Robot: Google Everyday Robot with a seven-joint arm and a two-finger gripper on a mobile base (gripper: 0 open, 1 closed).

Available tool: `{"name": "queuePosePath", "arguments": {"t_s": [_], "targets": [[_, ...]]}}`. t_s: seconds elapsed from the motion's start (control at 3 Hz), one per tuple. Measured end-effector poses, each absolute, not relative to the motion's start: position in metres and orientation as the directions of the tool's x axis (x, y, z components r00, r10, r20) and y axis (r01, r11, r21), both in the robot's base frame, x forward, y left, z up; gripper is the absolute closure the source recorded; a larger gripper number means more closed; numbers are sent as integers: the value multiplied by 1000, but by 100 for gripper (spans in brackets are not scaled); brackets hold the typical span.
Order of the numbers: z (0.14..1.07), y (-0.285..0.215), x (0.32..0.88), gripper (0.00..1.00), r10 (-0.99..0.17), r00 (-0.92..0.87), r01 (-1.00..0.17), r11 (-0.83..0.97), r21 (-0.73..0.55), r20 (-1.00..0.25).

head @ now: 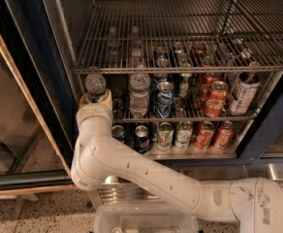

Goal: Pick water bottle from middle shelf of fridge

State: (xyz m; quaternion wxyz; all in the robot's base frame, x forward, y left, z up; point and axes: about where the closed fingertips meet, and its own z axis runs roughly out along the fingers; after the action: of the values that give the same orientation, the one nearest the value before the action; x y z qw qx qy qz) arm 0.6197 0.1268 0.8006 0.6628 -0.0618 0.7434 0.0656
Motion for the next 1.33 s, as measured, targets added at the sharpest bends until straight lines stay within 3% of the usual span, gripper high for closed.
{"name": "queuePosePath", "arguments": {"t_s": [1.33], "targets": [[800, 128, 607, 100, -21, -161, -167, 986, 6, -987]]}}
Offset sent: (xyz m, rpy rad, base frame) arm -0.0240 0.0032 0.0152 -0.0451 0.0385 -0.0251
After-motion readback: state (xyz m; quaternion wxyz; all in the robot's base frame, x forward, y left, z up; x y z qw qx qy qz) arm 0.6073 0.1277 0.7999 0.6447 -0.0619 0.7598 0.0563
